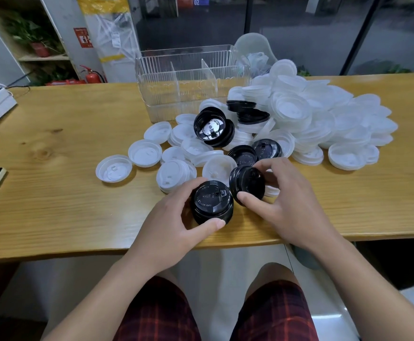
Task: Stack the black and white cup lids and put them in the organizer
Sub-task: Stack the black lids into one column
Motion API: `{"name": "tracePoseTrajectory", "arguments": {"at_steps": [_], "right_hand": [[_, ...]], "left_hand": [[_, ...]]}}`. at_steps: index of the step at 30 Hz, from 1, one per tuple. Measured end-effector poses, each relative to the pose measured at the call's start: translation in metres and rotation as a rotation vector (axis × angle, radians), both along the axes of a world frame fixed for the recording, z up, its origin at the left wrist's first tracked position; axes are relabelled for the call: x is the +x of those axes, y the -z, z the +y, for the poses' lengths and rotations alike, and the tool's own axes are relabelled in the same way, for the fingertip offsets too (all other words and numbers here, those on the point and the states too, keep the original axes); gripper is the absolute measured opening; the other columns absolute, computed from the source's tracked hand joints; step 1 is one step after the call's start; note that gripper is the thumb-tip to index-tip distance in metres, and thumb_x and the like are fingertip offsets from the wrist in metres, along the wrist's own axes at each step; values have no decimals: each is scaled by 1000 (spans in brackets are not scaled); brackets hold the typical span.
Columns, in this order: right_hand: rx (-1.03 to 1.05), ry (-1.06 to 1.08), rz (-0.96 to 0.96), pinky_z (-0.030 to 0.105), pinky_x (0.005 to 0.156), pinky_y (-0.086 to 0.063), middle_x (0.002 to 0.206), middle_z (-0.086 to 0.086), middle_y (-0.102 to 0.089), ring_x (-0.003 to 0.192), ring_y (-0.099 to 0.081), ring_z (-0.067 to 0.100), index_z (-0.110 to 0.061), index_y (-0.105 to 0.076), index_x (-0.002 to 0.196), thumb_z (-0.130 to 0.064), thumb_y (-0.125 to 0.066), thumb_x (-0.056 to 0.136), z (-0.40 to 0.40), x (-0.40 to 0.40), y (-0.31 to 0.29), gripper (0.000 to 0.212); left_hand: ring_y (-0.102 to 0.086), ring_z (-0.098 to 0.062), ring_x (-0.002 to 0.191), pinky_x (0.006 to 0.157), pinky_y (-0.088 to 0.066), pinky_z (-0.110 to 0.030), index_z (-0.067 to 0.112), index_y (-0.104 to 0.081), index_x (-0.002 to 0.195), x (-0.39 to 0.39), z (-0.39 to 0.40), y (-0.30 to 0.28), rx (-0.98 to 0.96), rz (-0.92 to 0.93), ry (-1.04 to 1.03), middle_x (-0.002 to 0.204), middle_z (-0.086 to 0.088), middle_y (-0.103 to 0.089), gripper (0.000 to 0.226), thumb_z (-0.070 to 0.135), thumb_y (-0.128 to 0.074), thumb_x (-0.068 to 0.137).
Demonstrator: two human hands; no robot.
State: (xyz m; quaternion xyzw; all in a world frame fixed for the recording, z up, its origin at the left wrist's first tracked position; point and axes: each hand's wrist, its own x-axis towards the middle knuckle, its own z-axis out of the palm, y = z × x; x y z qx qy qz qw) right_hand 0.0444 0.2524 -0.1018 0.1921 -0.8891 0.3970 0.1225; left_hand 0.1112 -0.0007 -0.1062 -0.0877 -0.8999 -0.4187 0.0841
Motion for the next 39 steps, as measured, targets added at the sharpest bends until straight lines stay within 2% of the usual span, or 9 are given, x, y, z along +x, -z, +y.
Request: {"name": "tracePoseTrajectory", "arguments": {"at_steps": [7,11,17,20,23,28,31,34,39], "right_hand": [[4,30,13,18,99,-46,125,-16,-61,118,-59,1,-28,-52,131,-47,-90,84,-1,0,-4,64],[93,64,121,38,109,-48,133,-12,-63,128,-58,9,-26,-57,144,-56,-81,89,-2,-3,-2,68],[308,345,155,38,76,-53,131,-8,-64,99,-70,24,-27,-64,136,-88,-57,88,-3,-1,-3,78],[391,347,119,39,71,-56,139,-14,-61,90,-70,18,-31,-60,141,-95,-51,86,5,0,-2,84],[334,259,50,39,81,-58,145,-21,-56,94,-68,8,-37,-56,146,-88,-61,85,18,3,2,80],[128,81,-103,20,95,-47,143,-29,-52,105,-63,-3,-42,-54,150,-64,-82,83,34,10,-3,76],[172,-23,-126,32,116,-39,146,-32,-50,127,-50,-3,-48,-47,155,-49,-86,85,40,8,-5,81],[159,-66,-200,29,112,-33,126,-31,-50,124,-43,-8,-57,-45,153,-39,-87,87,40,6,-7,81],[151,-60,-144,48,122,-34,139,-31,-55,130,-47,1,-53,-48,153,-54,-89,81,37,3,-2,82]], "left_hand": [[-58,12,128,98,-40,-2,59,-52,141,-1,0,1,-2,12,1,135,41,-62,68,47,-91,87],[-57,14,128,98,-38,0,65,-50,136,-1,0,1,4,23,2,135,44,-60,67,46,-91,87],[-57,12,129,98,-38,0,63,-50,139,0,-1,0,-1,30,4,135,42,-61,67,46,-91,87],[-58,10,130,98,-39,-1,61,-51,139,0,0,0,-4,33,9,135,41,-62,67,44,-91,87],[-59,9,129,97,-40,-2,59,-53,141,-1,0,1,-2,24,6,135,40,-62,68,45,-91,87],[-61,9,127,97,-41,-3,50,-55,147,0,1,2,-8,2,-9,135,37,-64,71,46,-91,86],[-61,8,127,100,-44,-10,51,-54,149,0,2,4,0,-8,-24,136,37,-64,73,48,-91,86],[-60,6,130,106,-48,-23,51,-51,152,0,1,5,6,-36,-41,139,36,-63,79,53,-91,84],[-61,5,130,110,-49,-27,50,-53,151,2,1,4,36,-64,-41,140,36,-63,77,51,-91,85]]}}
